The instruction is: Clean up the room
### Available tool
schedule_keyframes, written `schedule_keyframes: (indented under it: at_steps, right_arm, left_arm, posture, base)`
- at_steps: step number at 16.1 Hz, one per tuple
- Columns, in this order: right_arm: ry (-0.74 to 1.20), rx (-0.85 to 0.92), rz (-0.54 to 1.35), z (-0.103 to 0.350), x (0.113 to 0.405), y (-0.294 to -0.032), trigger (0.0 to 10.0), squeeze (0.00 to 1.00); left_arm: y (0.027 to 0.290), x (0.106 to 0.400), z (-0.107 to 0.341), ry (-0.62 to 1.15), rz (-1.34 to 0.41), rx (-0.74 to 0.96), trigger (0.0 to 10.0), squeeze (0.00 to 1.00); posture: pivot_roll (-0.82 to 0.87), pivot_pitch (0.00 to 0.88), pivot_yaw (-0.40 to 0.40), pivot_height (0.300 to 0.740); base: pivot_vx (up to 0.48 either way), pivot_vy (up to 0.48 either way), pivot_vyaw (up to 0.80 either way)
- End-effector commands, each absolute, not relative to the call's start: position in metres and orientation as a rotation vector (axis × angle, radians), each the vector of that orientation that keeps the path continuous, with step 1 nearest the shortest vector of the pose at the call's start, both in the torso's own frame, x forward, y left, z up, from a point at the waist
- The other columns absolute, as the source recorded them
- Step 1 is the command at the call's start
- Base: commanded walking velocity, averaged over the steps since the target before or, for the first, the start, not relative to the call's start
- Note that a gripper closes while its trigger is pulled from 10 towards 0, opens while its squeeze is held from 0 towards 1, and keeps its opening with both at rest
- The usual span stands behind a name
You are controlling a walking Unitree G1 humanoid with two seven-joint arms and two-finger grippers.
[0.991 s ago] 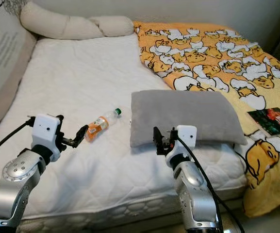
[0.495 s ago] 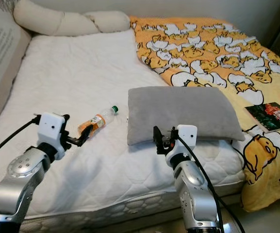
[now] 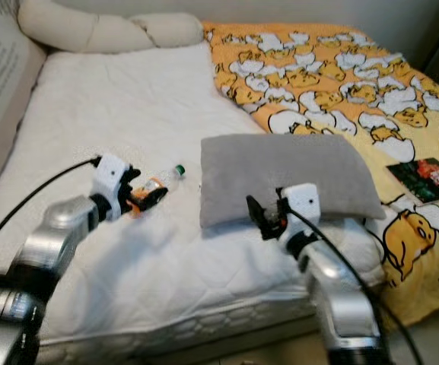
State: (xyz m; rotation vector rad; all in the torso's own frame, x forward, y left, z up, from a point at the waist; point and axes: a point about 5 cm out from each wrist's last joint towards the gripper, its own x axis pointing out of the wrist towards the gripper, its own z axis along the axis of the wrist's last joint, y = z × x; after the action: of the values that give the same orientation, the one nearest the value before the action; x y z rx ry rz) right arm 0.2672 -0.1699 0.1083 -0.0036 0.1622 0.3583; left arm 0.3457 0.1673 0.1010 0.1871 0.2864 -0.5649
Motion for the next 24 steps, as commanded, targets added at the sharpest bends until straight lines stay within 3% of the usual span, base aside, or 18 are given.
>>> schedule_keyframes:
  at_steps: [1, 3, 4, 5, 6, 16, 22, 24]
  right_arm:
    - [0.164, -0.006, 0.372, 0.113, 0.264, -0.173, 10.0, 0.0]
    - [0.189, -0.043, 0.386, 0.122, 0.246, -0.176, 10.0, 0.0]
    - [0.192, -0.046, 0.388, 0.123, 0.243, -0.177, 10.0, 0.0]
    - [0.202, -0.05, 0.392, 0.125, 0.235, -0.177, 10.0, 0.0]
    - [0.21, -0.062, 0.396, 0.126, 0.228, -0.177, 10.0, 0.0]
    - [0.273, -0.117, 0.353, 0.151, 0.194, -0.198, 10.0, 0.0]
    - [0.291, -0.145, 0.451, 0.164, 0.183, -0.198, 10.0, 0.0]
    - [0.299, -0.162, 0.474, 0.165, 0.181, -0.197, 10.0, 0.0]
  left_arm:
    - [0.165, 0.348, 0.096, 0.303, -0.583, 0.198, 10.0, 1.0]
    - [0.172, 0.36, 0.093, 0.34, -0.47, 0.242, 10.0, 1.0]
    - [0.173, 0.361, 0.093, 0.34, -0.463, 0.244, 10.0, 0.95]
    - [0.175, 0.363, 0.094, 0.341, -0.437, 0.241, 10.0, 0.11]
    - [0.178, 0.365, 0.095, 0.34, -0.416, 0.25, 10.0, 0.0]
    - [0.196, 0.364, 0.086, 0.386, -0.291, 0.359, 10.0, 0.0]
    - [0.218, 0.368, 0.099, 0.352, -0.157, 0.43, 10.0, 0.0]
    - [0.215, 0.366, 0.093, 0.381, -0.175, 0.441, 10.0, 0.0]
  posture:
    - [-0.12, 0.0, 0.005, 0.74]
    - [-0.2, 0.0, -0.01, 0.74]
    - [-0.21, 0.0, -0.013, 0.74]
    - [-0.23, 0.0, -0.02, 0.74]
    - [-0.24, 0.019, -0.023, 0.74]
    - [-0.33, 0.189, -0.065, 0.74]
    - [-0.35, 0.203, -0.063, 0.74]
    - [-0.36, 0.195, -0.063, 0.74]
  base:
    - [0.0, 0.0, 0.0]
    - [0.0, 0.0, 0.0]
    - [0.0, 0.0, 0.0]
    - [0.0, 0.0, 0.0]
    - [0.0, 0.0, 0.0]
    - [0.0, 0.0, 0.0]
    - [0.0, 0.0, 0.0]
    - [0.0, 0.0, 0.0]
